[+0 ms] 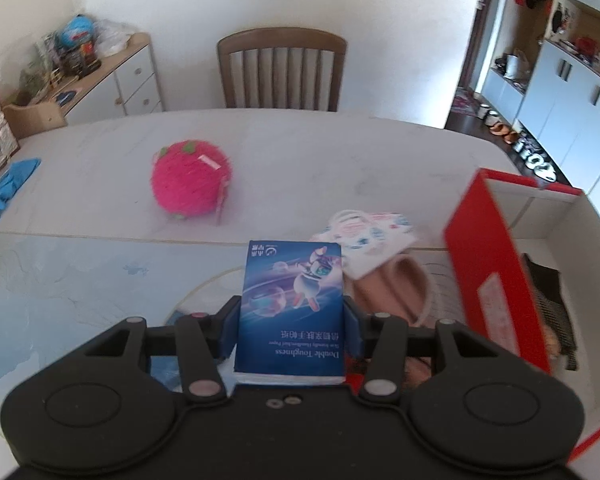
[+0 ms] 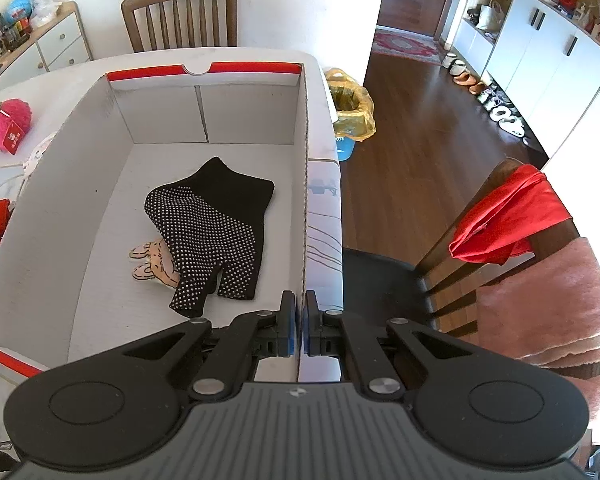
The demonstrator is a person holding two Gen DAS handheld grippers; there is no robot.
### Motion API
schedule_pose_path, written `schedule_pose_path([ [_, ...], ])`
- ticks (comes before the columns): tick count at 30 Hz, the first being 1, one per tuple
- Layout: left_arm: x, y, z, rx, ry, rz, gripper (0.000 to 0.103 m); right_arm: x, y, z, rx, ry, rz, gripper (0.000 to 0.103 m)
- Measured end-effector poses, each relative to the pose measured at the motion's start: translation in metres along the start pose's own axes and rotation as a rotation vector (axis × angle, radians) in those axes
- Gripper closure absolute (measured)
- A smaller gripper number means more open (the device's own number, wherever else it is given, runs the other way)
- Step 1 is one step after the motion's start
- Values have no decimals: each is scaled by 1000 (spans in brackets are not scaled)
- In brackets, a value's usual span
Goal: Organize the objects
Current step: 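Carry the blue booklet into the box and lower it onto the glove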
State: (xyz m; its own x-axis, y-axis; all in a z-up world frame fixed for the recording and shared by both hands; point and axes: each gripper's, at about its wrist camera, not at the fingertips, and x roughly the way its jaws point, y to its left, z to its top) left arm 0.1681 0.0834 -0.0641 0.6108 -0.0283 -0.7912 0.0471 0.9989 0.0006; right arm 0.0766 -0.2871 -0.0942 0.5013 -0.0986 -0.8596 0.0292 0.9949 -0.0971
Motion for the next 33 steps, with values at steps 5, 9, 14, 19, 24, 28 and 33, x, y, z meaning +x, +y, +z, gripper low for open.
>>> schedule_pose_path([
  [5, -17, -28, 4, 41, -11, -36, 54, 0, -2, -1, 1, -6, 14, 100],
  [9, -28, -53, 7, 78, -19, -70, 54, 0, -2, -2, 1, -11, 40, 100],
  [14, -35, -82, 11, 125, -29, -113, 54, 0, -2, -4, 1, -18, 51, 100],
  [19, -37, -109, 17, 166, -41, -142, 54, 0, -5, -5, 7, -23, 65, 99],
  [24, -31, -139, 23, 208, -35, -160, 54, 1, -7, -5, 10, -26, 74, 99],
  [28, -23, -166, 27, 240, -18, -182, 54, 0, -8, -5, 7, -29, 77, 99],
  [33, -9, -199, 27, 293, 10, -214, 54, 1, -9, -4, -3, -28, 81, 99],
])
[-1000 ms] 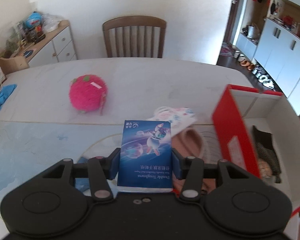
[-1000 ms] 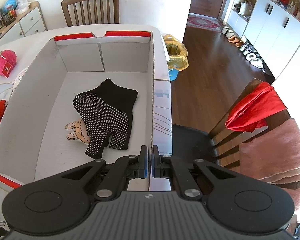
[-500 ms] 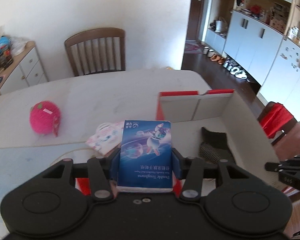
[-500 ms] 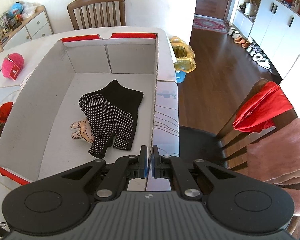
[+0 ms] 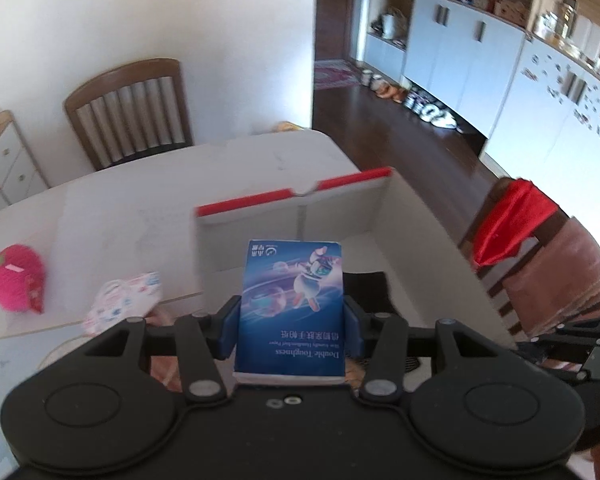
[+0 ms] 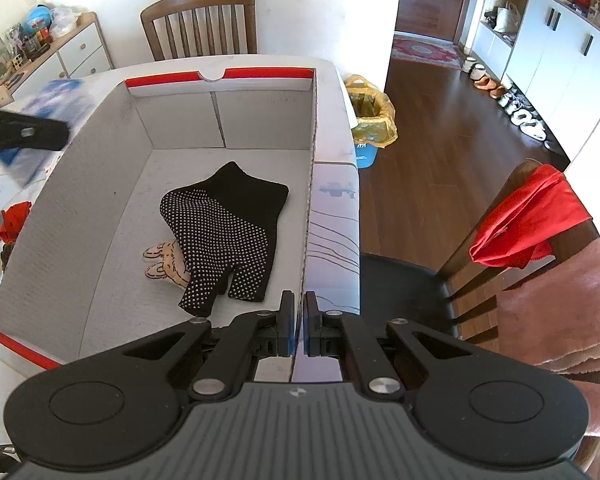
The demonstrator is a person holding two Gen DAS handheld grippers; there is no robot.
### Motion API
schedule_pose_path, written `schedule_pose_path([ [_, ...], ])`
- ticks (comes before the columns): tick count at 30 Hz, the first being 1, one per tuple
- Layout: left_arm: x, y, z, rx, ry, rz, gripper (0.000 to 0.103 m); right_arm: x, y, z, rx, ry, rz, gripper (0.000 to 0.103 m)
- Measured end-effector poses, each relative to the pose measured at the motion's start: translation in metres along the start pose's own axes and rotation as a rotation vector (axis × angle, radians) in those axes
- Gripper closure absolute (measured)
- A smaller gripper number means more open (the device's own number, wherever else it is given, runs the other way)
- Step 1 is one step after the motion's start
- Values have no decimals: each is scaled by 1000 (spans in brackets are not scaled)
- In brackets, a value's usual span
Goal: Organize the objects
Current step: 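Carry the blue booklet into the box and lower it onto the glove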
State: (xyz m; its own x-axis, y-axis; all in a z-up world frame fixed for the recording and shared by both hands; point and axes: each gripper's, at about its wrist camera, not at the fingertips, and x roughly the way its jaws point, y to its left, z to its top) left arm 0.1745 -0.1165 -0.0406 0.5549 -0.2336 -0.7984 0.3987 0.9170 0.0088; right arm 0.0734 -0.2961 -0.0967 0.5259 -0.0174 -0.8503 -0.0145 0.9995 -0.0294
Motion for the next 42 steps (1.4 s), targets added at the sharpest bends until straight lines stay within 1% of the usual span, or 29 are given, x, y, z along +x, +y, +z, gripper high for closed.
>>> schedule_pose_path([
  [3, 15, -17, 4, 38, 13, -16, 54, 1, -1, 0, -3, 1, 2, 99],
  [5, 27, -24, 6, 46, 28, -22, 54, 1, -1, 1, -1, 1, 6, 99],
  [9, 53, -35, 10, 73, 62, -15, 54, 2, -3, 0, -3, 0, 9, 99],
  [14, 86, -41, 10, 87, 116, -19, 54, 2, -4, 0, -7, 1, 11, 99],
  [25, 124, -46, 10, 116, 180, -30, 54, 3, -6, 1, -6, 5, 20, 99],
  [30, 134, -45, 8, 123, 219, -23, 54, 4, -6, 1, -9, 7, 25, 99],
  [36, 138, -39, 5, 107, 244, -27, 54, 4, -7, 1, -3, 11, 28, 99],
  [40, 133, -38, 4, 102, 241, -20, 52, 3, -8, 0, 1, 13, 27, 99],
  [42, 129, -37, 3, 99, 231, -19, 50, 4, -8, 0, 4, 15, 26, 99],
])
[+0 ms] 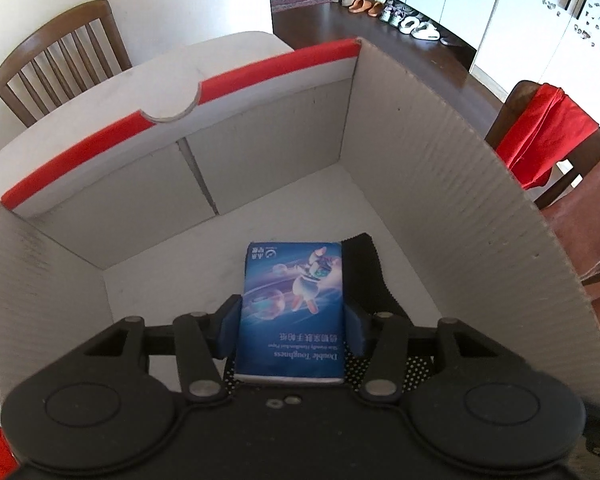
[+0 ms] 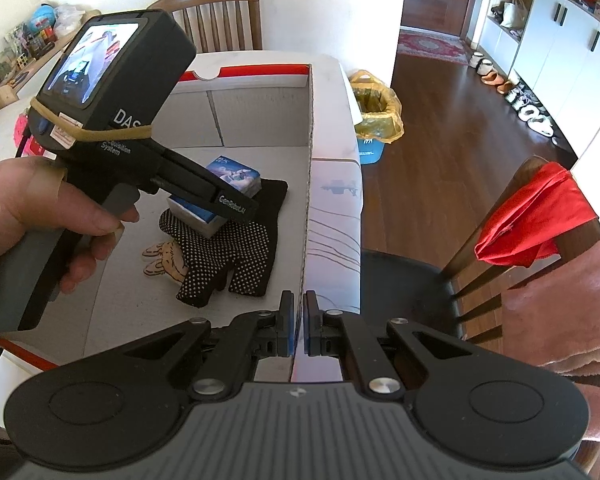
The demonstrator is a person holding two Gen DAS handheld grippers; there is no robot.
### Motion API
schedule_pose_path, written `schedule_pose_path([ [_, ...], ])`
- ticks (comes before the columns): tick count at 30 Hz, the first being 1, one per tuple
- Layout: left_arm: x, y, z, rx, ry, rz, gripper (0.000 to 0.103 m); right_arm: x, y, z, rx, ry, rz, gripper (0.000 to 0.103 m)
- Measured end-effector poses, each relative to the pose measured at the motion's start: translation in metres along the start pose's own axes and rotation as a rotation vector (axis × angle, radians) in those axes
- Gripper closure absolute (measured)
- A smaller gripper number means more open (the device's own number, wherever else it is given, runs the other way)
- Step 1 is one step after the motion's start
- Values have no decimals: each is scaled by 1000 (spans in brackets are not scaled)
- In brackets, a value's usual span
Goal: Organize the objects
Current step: 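Carry the blue booklet into the box and lower it onto the glove, then open the left gripper and lift it out of the box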
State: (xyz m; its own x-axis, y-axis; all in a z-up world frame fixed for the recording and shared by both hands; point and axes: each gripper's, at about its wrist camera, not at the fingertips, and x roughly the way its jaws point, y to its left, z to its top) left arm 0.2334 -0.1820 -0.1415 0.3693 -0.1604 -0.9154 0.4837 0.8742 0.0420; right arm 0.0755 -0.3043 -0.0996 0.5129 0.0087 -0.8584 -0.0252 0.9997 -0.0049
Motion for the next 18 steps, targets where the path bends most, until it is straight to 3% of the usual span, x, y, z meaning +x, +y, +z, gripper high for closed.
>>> schedule_pose_path([
  [4, -6, 0, 3, -3, -18, 5, 43, -1, -1, 0, 8, 0, 2, 99],
  [18, -57, 8, -1, -35, -111, -14, 40, -1, 0, 0, 8, 4, -9, 99],
])
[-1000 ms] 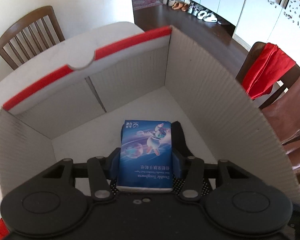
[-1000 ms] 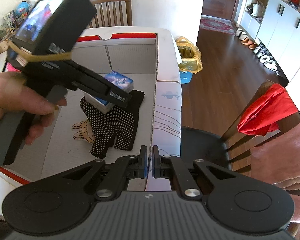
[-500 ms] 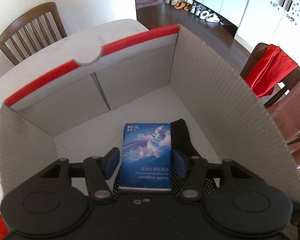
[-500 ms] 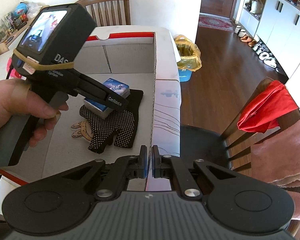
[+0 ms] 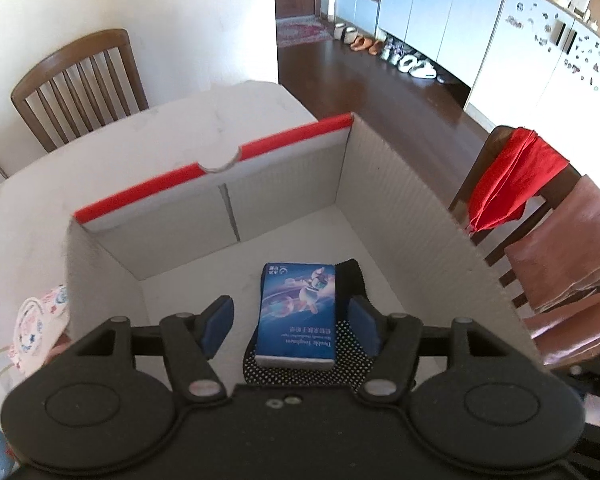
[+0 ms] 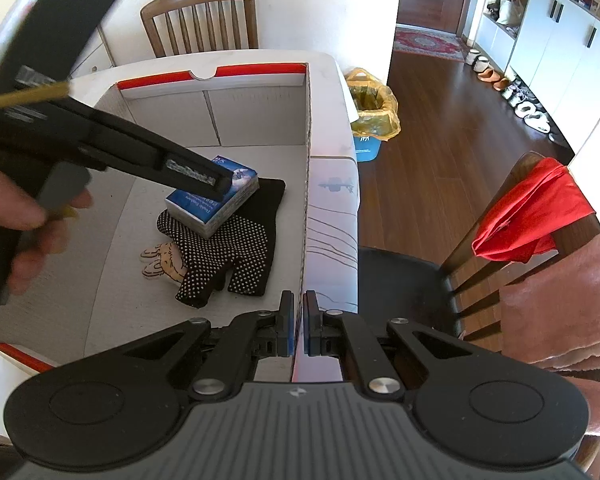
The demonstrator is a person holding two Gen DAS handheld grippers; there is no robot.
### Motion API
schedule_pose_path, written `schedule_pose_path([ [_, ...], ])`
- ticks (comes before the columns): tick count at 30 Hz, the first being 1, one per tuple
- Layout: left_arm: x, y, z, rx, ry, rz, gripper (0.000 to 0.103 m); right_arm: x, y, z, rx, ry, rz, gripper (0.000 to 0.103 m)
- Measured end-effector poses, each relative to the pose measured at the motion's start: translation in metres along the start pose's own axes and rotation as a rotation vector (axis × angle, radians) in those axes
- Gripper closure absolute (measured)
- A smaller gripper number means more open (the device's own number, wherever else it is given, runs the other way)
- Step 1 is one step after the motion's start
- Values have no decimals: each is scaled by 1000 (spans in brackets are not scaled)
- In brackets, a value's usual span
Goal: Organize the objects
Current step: 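Open the left gripper and lift it out of the box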
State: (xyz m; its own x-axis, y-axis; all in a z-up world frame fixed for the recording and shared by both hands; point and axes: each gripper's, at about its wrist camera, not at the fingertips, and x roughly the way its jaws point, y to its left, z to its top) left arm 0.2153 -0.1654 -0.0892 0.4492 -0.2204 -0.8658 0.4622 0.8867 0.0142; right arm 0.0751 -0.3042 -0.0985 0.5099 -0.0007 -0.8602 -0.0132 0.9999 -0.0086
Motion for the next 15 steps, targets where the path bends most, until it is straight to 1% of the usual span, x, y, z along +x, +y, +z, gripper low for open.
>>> schedule_pose_path([
  [9, -35, 3, -8, -3, -66, -5, 40, -2, 4, -1, -17, -3, -15, 99],
  [15, -56, 6, -16, -28, -103, -8, 39, -3, 5, -1, -23, -4, -23, 99],
])
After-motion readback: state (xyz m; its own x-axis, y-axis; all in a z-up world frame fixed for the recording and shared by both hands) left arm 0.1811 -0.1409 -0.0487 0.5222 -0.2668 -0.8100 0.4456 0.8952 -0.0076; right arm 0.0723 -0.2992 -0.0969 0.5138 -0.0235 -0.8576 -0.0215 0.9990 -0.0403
